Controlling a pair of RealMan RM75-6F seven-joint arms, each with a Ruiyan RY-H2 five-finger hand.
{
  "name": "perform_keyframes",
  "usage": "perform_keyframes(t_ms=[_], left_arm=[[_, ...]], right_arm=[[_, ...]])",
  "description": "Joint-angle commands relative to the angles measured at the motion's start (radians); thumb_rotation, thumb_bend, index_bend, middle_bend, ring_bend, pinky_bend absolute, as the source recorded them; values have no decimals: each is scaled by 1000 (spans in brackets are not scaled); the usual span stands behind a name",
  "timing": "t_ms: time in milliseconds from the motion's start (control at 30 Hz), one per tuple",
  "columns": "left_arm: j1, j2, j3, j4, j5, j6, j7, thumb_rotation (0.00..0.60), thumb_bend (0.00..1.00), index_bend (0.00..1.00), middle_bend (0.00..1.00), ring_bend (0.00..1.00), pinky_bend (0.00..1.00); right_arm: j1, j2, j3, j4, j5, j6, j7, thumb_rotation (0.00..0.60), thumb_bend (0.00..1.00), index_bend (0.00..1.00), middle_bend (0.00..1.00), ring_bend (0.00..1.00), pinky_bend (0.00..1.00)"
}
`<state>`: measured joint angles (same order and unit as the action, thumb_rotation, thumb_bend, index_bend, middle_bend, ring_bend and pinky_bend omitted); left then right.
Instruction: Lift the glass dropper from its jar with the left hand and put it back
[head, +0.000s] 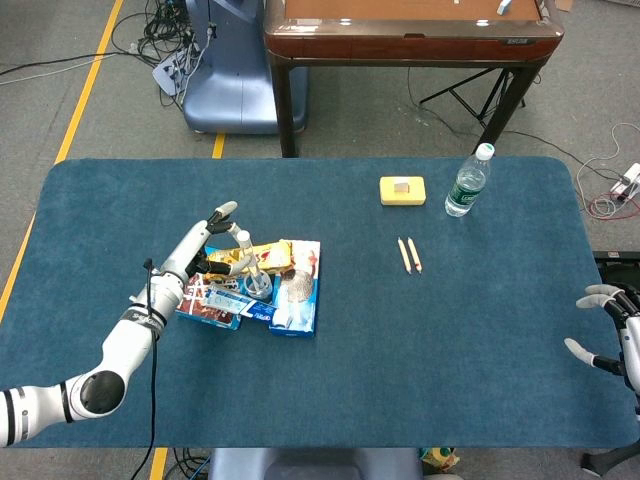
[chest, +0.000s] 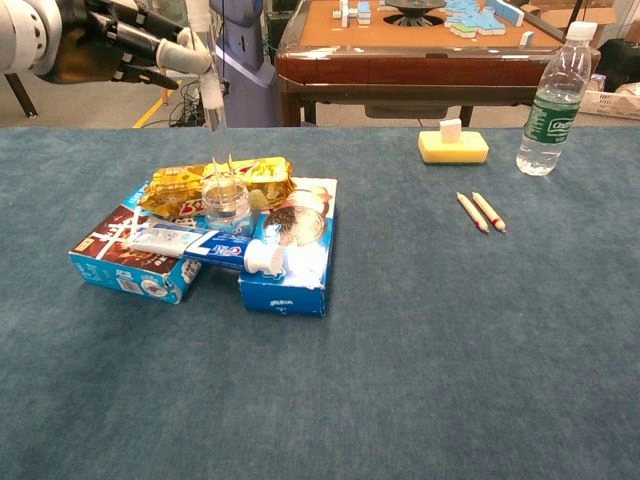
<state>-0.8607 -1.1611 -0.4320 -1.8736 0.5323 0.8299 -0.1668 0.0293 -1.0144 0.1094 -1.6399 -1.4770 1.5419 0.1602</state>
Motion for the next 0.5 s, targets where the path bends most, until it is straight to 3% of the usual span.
perform_keyframes(t_ms=[33,500], left_arm=[[10,24,-15,-29,14,17,-6,600,280,536,0,0,13],[28,152,-40,-148,10,57,23,600,280,538,0,0,13]], right_arm=[[0,-1,-1,0,-1,-1,-2,600,68,436,324,206,290],[2,-2,-3,-3,-3,-4,-1,600,68,435,324,206,289]])
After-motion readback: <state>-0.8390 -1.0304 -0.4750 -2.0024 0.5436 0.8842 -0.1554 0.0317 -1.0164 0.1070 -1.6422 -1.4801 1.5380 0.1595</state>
